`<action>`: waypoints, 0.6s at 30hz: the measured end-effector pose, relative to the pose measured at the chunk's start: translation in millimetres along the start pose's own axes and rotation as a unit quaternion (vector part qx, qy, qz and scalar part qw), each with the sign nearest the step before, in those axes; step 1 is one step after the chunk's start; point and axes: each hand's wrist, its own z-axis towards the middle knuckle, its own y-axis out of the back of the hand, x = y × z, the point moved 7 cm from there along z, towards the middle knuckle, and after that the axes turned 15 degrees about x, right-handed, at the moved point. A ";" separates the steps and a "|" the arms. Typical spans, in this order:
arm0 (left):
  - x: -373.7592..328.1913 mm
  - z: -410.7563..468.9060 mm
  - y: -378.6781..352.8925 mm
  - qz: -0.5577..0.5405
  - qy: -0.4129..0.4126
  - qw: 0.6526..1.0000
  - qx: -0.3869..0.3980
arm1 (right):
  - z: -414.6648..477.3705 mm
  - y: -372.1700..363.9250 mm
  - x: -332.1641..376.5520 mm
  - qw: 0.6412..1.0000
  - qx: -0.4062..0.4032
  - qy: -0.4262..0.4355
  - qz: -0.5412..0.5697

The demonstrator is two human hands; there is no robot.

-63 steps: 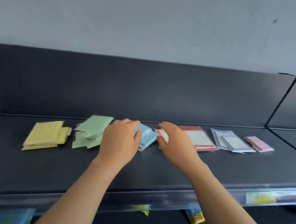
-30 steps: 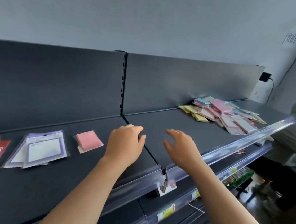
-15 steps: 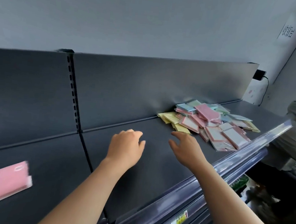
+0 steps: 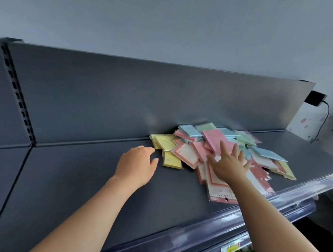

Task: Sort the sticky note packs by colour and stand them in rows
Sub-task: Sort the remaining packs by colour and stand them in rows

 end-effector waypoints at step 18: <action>-14.9 6.4 -27.2 -0.120 0.053 0.991 0.021 | -10.3 -31.3 81.6 0.963 0.043 0.234 0.125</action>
